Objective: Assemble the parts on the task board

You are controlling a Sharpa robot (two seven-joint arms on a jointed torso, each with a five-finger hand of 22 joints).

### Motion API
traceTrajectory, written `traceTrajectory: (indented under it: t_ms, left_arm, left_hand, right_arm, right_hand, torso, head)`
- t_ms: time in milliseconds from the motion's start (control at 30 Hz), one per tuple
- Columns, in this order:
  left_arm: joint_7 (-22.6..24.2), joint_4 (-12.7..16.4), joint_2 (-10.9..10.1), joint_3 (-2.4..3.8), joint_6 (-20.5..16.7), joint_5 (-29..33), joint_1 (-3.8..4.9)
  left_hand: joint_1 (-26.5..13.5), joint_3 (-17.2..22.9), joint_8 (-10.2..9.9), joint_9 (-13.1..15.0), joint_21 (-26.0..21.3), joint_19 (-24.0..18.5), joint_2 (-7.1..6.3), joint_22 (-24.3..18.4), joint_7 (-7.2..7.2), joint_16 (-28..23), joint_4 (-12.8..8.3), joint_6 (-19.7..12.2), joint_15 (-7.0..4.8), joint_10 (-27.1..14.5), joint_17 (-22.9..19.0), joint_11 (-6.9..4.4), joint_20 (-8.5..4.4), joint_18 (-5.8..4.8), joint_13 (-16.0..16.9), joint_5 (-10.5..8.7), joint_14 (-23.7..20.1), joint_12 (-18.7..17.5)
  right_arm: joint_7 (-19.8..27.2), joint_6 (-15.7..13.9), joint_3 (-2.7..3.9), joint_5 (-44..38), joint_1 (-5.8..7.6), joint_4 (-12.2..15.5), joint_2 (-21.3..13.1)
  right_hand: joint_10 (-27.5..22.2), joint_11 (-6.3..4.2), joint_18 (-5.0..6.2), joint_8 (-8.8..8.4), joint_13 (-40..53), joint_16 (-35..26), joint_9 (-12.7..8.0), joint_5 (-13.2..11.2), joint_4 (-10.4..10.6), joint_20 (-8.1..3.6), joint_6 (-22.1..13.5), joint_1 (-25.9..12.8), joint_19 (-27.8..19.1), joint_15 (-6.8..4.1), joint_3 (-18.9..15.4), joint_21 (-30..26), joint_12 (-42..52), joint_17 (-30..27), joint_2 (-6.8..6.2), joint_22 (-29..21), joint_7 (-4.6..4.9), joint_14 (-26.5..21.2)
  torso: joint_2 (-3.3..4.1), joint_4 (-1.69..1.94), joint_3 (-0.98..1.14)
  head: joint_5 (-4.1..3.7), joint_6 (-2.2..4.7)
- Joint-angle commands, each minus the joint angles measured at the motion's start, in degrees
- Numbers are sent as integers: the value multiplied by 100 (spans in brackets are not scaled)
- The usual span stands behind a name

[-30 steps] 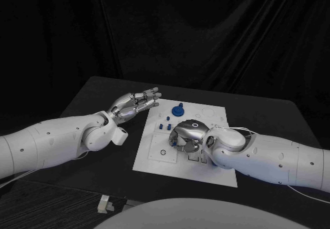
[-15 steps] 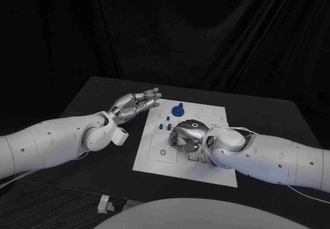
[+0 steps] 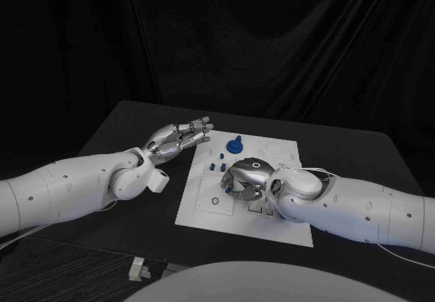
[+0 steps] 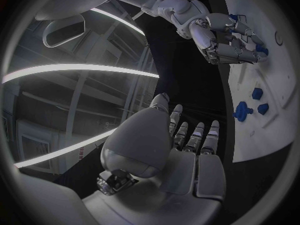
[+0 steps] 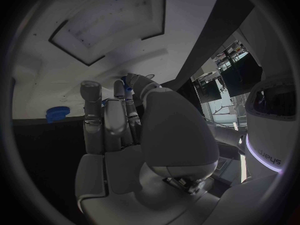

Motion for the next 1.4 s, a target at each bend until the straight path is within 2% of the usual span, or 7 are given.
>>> traceTrajectory:
  t_ms: [33, 467, 533, 867, 1033, 1233, 1400]
  left_arm:
    - [633, 0, 14, 6, 89, 37, -16]
    - [612, -3, 18, 6, 99, 37, -41]
    - [610, -3, 18, 6, 101, 37, -43]
    - [604, -7, 22, 6, 112, 37, -52]
    - [601, -4, 16, 6, 116, 37, -55]
    - [603, -16, 14, 6, 115, 37, -60]
    - [609, -22, 11, 6, 111, 37, -62]
  left_hand:
    - [-14, 222, 70, 22, 5, -1, 112, -62, 6, 49, -31, 36, 58, -29, 41, 75, 22, -188, -7, 121, 37, 90]
    - [-11, 239, 69, 22, 6, 3, 124, -61, 13, 59, -22, 36, 67, -22, 43, 85, 23, -190, -4, 122, 42, 109]
    - [-11, 239, 69, 22, 6, 3, 124, -61, 13, 59, -22, 36, 67, -22, 43, 85, 23, -190, -4, 122, 42, 109]
    - [-11, 239, 69, 22, 6, 3, 124, -61, 13, 59, -22, 36, 67, -22, 43, 85, 23, -190, -4, 122, 42, 109]
    - [-8, 250, 69, 21, 5, 2, 130, -69, 17, 66, -17, 31, 75, -20, 44, 91, 23, -191, -4, 123, 46, 109]
    - [-8, 250, 69, 21, 5, 2, 130, -69, 17, 66, -17, 31, 75, -20, 44, 91, 23, -191, -4, 123, 46, 109]
    - [-6, 255, 68, 20, 5, 3, 131, -67, 19, 66, -17, 24, 78, -19, 43, 93, 23, -192, -4, 124, 46, 111]
  right_arm:
    - [-138, 29, 0, -36, -15, -6, 12]
    - [-252, 29, 1, -36, -15, -25, 34]
    - [-297, 31, 1, -36, -15, -24, 33]
    - [-489, -60, 1, -36, -15, 12, -13]
    - [-511, -144, 1, -37, -15, 63, -63]
    - [-476, -393, 1, -99, 6, 240, -245]
    - [-517, -483, 1, -136, 187, 595, -524]
  right_hand:
    - [25, -46, 8, -137, 65, -102, -89, -96, -23, -8, -67, -35, -38, 10, 188, -104, -93, -73, 157, 461, -5, 11]
    - [-83, -16, 21, -219, 51, -134, -238, -582, 79, 19, -150, -180, -90, 44, 103, -258, -176, -112, 88, 421, -33, -21]
    - [-240, 44, 40, -265, 33, -203, -294, -847, 178, 55, -231, -322, -177, 97, 1, -473, -237, -181, 9, 367, -61, -81]
    - [-1203, 249, 131, -345, 89, -382, -476, -1074, 330, 216, -456, -477, -506, 252, -465, -1245, -236, -387, -106, 202, -168, -362]
    - [-2139, 368, 184, -345, 245, -524, -614, -1113, 580, 267, -682, -261, -737, 291, -1037, -1722, 133, -621, -84, 156, -221, -691]
    - [-2939, 419, 175, -306, 324, -752, -726, -1202, 1429, 305, -857, 139, -827, 313, -1442, -1898, 637, -1063, -374, 194, -276, -1062]
    - [-3297, 448, 179, -331, 243, -825, -798, -1340, 1498, 316, -973, 61, -846, 342, -1652, -1957, 675, -1238, -607, 194, -304, -1173]
  torso:
    - [-1, 0, -1]
    - [1, 0, -1]
    - [1, 0, 0]
    - [-2, -3, 0]
    - [-2, -2, -1]
    - [0, -1, -1]
    - [-2, -3, -1]
  head:
    - [1, 0]
    - [4, 0]
    - [2, 0]
    - [19, 0]
    - [20, 0]
    - [22, 0]
    - [18, 0]
